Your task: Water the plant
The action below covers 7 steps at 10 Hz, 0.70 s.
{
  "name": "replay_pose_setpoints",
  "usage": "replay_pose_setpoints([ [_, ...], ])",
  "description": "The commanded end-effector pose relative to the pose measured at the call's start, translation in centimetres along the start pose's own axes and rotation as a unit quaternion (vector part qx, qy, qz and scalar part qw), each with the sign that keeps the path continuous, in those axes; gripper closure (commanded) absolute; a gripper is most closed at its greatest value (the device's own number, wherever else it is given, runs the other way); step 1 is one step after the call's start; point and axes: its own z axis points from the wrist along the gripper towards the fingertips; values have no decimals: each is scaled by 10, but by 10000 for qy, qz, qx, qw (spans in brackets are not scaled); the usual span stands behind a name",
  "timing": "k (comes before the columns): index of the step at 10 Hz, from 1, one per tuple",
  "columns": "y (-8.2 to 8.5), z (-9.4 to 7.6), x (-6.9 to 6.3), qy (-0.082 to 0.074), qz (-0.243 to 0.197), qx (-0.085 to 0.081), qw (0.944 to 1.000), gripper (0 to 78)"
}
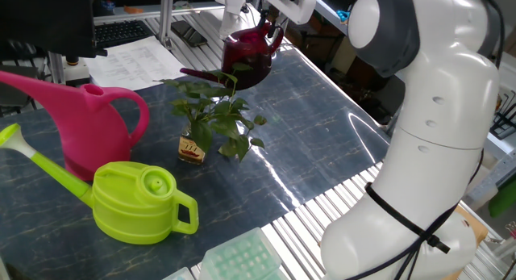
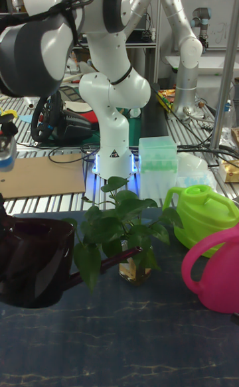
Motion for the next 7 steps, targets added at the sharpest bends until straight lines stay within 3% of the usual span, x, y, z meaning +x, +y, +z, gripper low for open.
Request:
replay_pose_setpoints([
  [1, 0, -16, 5, -51, -74, -22, 10000, 763],
  [7, 2, -42, 11, -50, -143, 4, 9999, 763],
])
